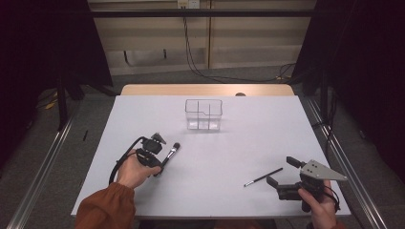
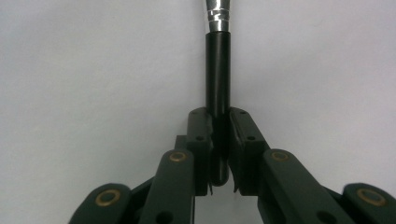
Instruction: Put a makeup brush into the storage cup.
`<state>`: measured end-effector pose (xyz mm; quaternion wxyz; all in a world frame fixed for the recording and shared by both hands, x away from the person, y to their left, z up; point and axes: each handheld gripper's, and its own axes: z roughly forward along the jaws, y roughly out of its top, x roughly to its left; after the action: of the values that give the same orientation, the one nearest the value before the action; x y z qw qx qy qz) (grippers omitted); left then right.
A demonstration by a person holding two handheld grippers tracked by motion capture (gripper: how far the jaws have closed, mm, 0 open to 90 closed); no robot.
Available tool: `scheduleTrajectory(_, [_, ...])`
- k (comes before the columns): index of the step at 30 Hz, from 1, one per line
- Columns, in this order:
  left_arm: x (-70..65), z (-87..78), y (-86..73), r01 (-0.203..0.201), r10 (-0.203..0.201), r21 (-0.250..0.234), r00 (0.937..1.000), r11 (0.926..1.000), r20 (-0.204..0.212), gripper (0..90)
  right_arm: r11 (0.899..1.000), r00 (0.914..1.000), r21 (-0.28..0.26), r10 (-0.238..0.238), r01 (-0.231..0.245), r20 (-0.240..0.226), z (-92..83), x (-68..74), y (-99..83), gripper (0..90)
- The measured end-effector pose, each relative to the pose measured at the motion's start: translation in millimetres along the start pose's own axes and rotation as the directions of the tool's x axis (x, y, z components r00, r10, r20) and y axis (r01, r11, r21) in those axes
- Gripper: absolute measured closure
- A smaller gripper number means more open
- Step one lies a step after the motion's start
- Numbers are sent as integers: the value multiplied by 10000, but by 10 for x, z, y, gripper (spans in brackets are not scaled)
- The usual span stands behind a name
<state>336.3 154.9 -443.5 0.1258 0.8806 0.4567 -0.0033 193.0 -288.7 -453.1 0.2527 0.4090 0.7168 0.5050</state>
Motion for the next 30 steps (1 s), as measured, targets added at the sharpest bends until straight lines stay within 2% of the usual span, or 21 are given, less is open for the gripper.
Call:
scheduleTrajectory(4, [34, -8, -29, 237, -231, -202, 9993, 9995, 290, 798, 10000, 10000, 29, 24, -24, 2, 4, -6, -2, 1])
scheduleTrajectory(5, [47, -10, -40, 311, -296, -407, 9989, 9987, 366, 797, 10000, 10000, 23, 9, -9, 11, 5, -6, -1, 1])
scheduleTrajectory(7, [58, -15, -44, 286, -264, -484, 9986, 9984, 458, 798, 10000, 10000, 18, 8, -8, -11, 4, -4, -1, 1])
scheduleTrajectory(9, [81, -41, -61, 360, -296, -851, 9967, 9957, 755, 798, 10000, 10000, 23, 17, -17, 6, 3, -3, -1, 1])
scheduleTrajectory(11, [84, -52, -67, 383, -309, -981, 9966, 9944, 762, 798, 10000, 10000, 26, 12, -12, 14, 4, -3, -1, 1])
scheduleTrajectory(16, [112, -124, -102, 452, -271, -1942, 9951, 9799, 946, 798, 10000, 10000, 24, 1, -1, 1, 6, 0, -1, 1])
scheduleTrajectory(17, [112, -124, -102, 452, -271, -1942, 9951, 9799, 946, 798, 10000, 10000, 24, 1, -1, 1, 6, 0, -1, 1])
scheduleTrajectory(19, [134, -153, -132, 463, -214, -2395, 9942, 9698, 1056, 797, 10000, 10000, 31, 15, -15, 6, 6, 0, -1, 1])
scheduleTrajectory(20, [134, -153, -132, 463, -214, -2395, 9942, 9698, 1056, 797, 10000, 10000, 31, 15, -15, 6, 6, 0, -1, 1])
scheduleTrajectory(24, [147, -178, -193, 605, -215, -3054, 9913, 9503, 1295, 797, 10000, 10000, 34, -1, 1, 0, 8, 0, -2, 1])
scheduleTrajectory(25, [147, -178, -193, 605, -215, -3054, 9913, 9503, 1295, 797, 10000, 10000, 34, -1, 1, 0, 8, 0, -2, 1])
scheduleTrajectory(26, [152, -185, -208, 490, -52, -3318, 9913, 9421, 1318, 797, 10000, 10000, 31, 4, -4, 2, 9, 1, -1, 1])
scheduleTrajectory(28, [148, -184, -216, 513, -44, -3396, 9905, 9392, 1373, 797, 10000, 10000, 34, 3, -3, 11, 10, 2, -1, 1])
scheduleTrajectory(29, [143, -181, -233, 498, -25, -3626, 9915, 9306, 1300, 797, 10000, 10000, 34, 6, -6, 18, 10, 2, -1, 1])
scheduleTrajectory(30, [143, -181, -233, 498, -25, -3626, 9915, 9306, 1300, 797, 10000, 10000, 34, 6, -6, 18, 10, 2, -1, 1])
